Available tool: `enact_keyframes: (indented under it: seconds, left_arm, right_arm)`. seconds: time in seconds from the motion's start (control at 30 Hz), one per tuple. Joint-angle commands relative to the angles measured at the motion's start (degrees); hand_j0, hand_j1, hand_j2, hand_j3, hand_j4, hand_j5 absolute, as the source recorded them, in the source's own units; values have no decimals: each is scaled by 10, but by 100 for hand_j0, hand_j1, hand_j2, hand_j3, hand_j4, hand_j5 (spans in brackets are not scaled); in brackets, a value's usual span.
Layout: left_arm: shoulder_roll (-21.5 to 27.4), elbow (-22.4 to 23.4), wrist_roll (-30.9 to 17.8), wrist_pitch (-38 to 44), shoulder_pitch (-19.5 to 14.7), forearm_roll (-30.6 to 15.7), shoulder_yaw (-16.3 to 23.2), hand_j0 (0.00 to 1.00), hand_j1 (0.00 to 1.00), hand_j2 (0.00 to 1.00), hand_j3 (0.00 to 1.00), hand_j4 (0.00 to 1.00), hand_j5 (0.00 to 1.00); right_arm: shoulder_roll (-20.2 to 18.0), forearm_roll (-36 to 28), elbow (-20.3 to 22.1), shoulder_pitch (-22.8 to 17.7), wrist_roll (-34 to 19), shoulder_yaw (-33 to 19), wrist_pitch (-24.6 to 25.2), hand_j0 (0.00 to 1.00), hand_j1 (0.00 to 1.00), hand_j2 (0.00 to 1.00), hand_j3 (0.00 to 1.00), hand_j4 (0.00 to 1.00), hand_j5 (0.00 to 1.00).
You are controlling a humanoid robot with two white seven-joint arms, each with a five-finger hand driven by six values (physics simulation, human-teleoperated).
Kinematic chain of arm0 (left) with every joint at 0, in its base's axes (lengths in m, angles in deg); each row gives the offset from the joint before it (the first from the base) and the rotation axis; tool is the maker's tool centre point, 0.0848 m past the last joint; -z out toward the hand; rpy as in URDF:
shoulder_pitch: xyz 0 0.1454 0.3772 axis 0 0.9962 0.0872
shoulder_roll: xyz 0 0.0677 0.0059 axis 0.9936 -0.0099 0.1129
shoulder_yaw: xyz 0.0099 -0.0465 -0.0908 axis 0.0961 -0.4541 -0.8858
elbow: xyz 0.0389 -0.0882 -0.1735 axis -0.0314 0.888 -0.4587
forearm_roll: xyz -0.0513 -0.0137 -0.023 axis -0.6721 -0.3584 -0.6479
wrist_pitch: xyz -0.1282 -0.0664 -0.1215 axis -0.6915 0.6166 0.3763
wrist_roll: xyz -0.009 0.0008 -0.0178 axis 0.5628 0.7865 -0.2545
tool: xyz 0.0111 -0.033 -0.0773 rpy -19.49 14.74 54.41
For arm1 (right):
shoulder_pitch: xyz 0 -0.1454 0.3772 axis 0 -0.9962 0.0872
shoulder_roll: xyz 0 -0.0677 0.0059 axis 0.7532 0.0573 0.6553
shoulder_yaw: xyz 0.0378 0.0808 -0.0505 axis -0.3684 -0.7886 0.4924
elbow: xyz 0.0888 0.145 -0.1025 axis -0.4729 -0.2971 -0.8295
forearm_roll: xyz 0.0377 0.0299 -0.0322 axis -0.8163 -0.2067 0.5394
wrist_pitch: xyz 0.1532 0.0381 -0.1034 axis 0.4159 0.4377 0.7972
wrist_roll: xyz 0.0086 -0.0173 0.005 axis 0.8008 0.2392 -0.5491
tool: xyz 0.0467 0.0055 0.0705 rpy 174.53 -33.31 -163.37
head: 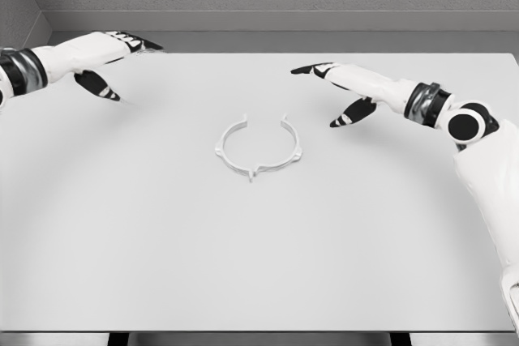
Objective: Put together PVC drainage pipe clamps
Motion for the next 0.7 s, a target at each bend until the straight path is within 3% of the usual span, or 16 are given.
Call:
enact_keyframes:
  seconds: [0.0, 0.07, 0.2, 0.3, 0.67]
  left_arm:
    - [50, -56, -4, 2, 0, -73, 0, 100, 100, 100, 100, 100, 100]
    - [59, -75, -4, 2, 16, -88, 1, 100, 100, 100, 100, 100, 100]
    - [59, -79, -4, 2, 21, -88, 1, 100, 100, 100, 100, 100, 100]
    - [59, -79, -4, 2, 22, -88, 1, 100, 100, 100, 100, 100, 100]
    - [56, -76, -5, 2, 26, -87, 6, 100, 100, 100, 100, 100, 100]
  right_arm:
    - [15, -2, -1, 0, 0, 13, 1, 100, 100, 100, 100, 100, 100]
    - [30, 12, -2, -2, 0, 11, 1, 100, 100, 100, 100, 100, 100]
    - [41, 16, -46, 9, 0, 11, 1, 100, 100, 100, 100, 100, 100]
    - [57, 20, -109, 28, 0, 9, 1, 100, 100, 100, 100, 100, 100]
    - [79, 26, -122, 31, 0, 10, 1, 100, 100, 100, 100, 100, 100]
